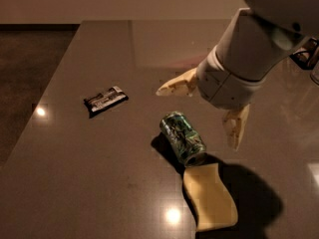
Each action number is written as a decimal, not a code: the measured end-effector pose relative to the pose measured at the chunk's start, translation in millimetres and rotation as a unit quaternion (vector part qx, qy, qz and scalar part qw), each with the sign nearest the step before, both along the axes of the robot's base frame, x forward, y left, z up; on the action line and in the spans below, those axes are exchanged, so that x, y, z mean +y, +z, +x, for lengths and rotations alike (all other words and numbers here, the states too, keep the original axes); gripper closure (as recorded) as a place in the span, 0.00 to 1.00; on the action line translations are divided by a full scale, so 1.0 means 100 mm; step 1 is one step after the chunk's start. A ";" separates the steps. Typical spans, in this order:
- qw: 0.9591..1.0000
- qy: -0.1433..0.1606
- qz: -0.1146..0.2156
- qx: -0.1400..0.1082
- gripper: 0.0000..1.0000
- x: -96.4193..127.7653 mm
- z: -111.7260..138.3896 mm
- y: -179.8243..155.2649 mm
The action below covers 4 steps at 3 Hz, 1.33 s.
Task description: Place green can upright
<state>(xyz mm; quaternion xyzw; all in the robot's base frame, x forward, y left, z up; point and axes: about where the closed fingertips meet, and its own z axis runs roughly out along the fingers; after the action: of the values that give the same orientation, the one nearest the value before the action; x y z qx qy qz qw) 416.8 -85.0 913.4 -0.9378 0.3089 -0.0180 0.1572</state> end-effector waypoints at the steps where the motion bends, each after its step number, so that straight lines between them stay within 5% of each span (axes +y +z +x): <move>1: 0.992 0.096 -0.053 -0.057 0.00 0.04 0.06 -0.15; 2: 0.971 0.192 -0.109 -0.093 0.00 0.03 0.13 -0.27; 3: 0.949 0.258 -0.149 -0.099 0.00 0.02 0.12 -0.41; 4: 0.936 0.295 -0.173 -0.087 0.00 -0.02 0.07 -0.52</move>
Offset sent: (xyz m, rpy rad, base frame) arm 0.0273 0.0012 -0.0456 -0.3599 -0.2708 0.6520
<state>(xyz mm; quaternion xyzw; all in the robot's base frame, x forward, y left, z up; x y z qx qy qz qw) 423.8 -86.6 861.6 -0.9943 -0.0048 -0.1054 0.0175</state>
